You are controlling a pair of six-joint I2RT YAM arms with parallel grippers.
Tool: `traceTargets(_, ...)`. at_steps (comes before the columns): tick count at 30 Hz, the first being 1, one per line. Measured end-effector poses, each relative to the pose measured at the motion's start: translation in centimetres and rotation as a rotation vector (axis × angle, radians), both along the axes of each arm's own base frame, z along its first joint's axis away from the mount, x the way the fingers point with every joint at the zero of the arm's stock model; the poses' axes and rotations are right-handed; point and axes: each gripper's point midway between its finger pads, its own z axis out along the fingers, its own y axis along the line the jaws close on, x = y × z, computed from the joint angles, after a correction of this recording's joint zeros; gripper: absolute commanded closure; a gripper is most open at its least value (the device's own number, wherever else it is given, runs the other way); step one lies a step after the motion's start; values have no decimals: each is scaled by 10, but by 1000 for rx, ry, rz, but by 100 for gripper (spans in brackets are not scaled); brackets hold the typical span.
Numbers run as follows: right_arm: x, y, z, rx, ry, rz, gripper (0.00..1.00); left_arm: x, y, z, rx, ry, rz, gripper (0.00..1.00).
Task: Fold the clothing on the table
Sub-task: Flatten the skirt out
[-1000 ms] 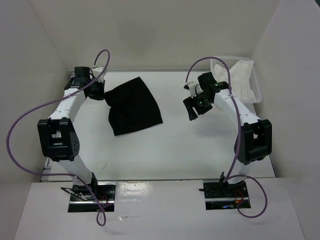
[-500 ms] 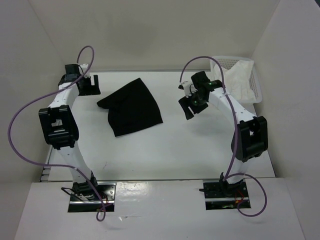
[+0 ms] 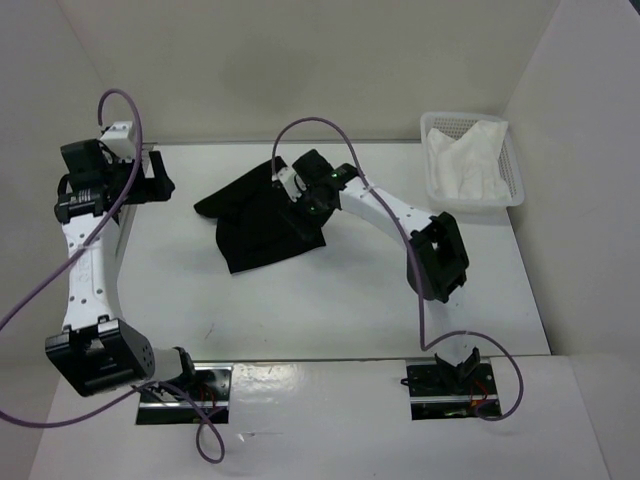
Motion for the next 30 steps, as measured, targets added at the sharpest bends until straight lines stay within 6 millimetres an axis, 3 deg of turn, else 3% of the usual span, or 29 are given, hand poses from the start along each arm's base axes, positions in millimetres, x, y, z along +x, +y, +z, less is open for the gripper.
traceTargets(2, 19, 13, -4, 27, -23, -17, 17, -17, 0, -2, -3, 6, 13, 0)
traceTargets(9, 61, 46, -32, 78, -36, -86, 13, -58, -2, -48, -21, 137, 42, 0)
traceTargets(14, 93, 76, -36, 145, -52, -144, 10, -73, 1, -49, -17, 135, 68, 0)
traceTargets(18, 106, 91, -32, 170, -73, -171, 10, -77, 1, -45, -8, 125, 72, 0)
traceTargets(21, 101, 102, -31, 168, -77, -166, 10, -78, 1, -46, -8, 130, 73, 0)
traceTargets(25, 74, 103, -41, 95, -27, -148, 10, -80, 1, -49, 2, 140, 65, 0)
traceTargets(28, 58, 97, -53, 38, 4, -142, 10, -82, 0, -53, -1, 151, 62, 0)
traceTargets(30, 41, 82, -69, -25, 44, -144, 9, -82, -1, -53, -2, 154, 58, 0)
